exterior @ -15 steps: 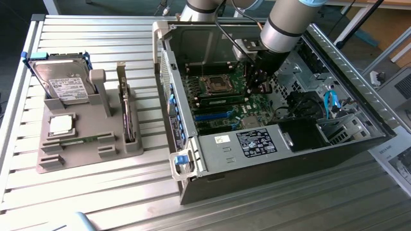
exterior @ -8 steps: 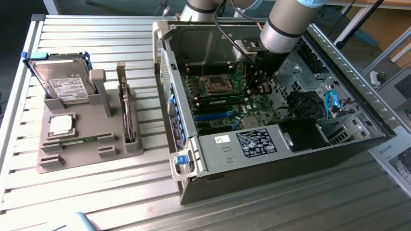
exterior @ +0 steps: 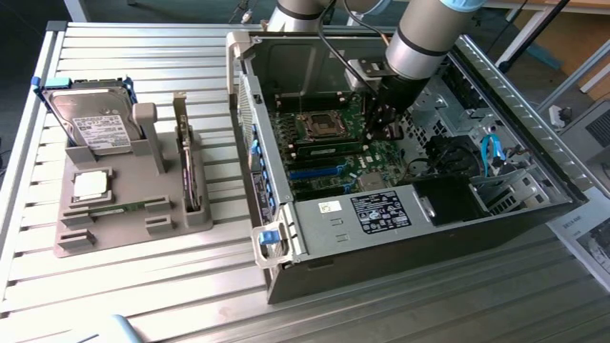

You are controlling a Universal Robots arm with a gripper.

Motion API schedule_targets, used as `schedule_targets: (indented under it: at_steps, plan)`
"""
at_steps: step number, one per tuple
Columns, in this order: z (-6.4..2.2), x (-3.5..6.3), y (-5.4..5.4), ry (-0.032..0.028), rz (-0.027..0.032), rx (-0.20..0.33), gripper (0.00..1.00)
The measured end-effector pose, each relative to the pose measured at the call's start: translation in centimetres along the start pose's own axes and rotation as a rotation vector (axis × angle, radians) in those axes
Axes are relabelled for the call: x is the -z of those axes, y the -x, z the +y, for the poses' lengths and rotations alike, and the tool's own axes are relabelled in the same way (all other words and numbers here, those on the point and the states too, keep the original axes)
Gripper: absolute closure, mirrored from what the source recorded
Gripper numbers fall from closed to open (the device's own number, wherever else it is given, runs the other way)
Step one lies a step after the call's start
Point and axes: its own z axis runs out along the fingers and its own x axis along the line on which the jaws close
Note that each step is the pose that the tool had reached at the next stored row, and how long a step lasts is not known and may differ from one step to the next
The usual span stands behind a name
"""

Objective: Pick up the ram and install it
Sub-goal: 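Press down the ram until it locks into place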

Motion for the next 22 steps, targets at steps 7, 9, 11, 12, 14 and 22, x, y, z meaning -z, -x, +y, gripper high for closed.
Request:
schedule_targets:
  at_steps: [7,9,11,12,14,22]
  plan:
    - [0.00,-0.14,-0.01,0.0000,-0.0001,0.000,0.90]
    - [0.00,-0.17,-0.01,0.0000,-0.0002,0.000,0.90]
    - [0.00,-0.18,-0.01,0.0000,-0.0001,0.000,0.90]
    - [0.00,-0.19,-0.01,0.0000,-0.0002,0.000,0.90]
    - [0.00,-0.23,-0.01,0.0000,-0.0001,0.000,0.90]
    - [0.00,-0.29,0.00,0.0000,-0.0006,0.000,0.90]
